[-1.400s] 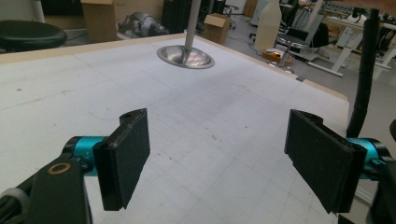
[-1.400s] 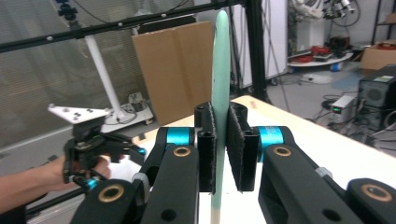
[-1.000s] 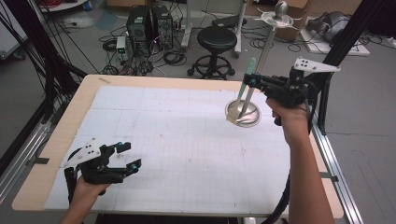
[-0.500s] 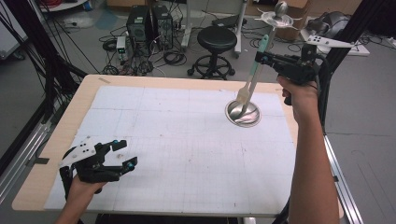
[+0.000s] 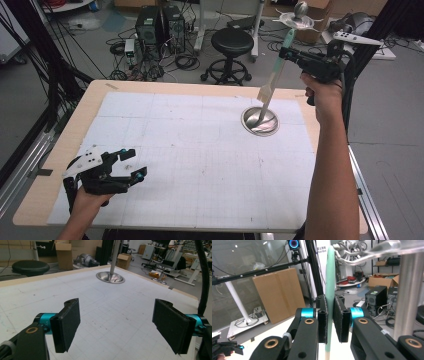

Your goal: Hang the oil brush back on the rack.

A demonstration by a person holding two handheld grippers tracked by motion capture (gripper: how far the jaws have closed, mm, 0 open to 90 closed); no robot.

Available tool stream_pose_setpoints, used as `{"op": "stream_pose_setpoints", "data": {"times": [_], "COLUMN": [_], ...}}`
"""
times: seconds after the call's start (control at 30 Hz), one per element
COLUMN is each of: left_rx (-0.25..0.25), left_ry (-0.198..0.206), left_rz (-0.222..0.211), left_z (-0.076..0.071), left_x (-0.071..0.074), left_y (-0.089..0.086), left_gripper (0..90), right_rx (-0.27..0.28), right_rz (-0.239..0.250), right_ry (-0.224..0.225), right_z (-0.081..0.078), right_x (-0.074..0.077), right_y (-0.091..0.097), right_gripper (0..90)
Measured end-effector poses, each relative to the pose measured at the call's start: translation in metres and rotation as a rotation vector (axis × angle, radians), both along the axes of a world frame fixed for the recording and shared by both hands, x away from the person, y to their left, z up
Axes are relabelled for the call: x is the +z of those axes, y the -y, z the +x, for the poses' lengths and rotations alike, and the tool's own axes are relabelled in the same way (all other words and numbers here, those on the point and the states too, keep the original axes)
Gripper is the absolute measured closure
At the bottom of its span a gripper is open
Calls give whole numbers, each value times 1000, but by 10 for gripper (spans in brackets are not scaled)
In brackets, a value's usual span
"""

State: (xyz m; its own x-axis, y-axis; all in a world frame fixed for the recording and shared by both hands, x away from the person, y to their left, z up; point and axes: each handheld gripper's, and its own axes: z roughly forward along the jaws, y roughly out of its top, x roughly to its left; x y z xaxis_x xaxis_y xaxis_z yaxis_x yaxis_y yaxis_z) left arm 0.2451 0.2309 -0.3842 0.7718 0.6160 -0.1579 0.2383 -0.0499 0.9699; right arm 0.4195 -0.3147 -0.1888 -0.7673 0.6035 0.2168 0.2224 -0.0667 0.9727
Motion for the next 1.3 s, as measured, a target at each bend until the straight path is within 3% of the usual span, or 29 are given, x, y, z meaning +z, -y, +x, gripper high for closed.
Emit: {"op": "stream_pose_setpoints", "data": {"times": [0.53,0.63,0.73,0.83,0.93,1.07,1.13,1.3], "left_rx": [-1,-4,1,0,3,-5,-8,-11], "left_ry": [-1,3,9,11,14,20,28,46], "left_rz": [2,7,3,-6,-4,-12,-18,-31], "left_z": [1,2,2,3,4,5,5,4], "left_x": [0,0,0,-1,-2,-4,-4,-5], "left_y": [0,0,-1,-2,-4,-6,-7,-9], "left_gripper": [228,228,227,226,225,223,221,216], "right_rx": [-47,-95,-157,-211,-265,-284,-287,-302], "right_rz": [-5,3,-39,-39,-96,-146,-181,-209], "right_ry": [-23,-33,-38,-19,-32,-86,-89,-80], "right_z": [6,2,-6,-22,-39,-63,-77,-112], "right_x": [-5,-6,-7,-11,-26,-57,-74,-115], "right_y": [4,3,5,10,14,18,17,14], "right_gripper": [816,589,470,399,332,267,234,193]}}
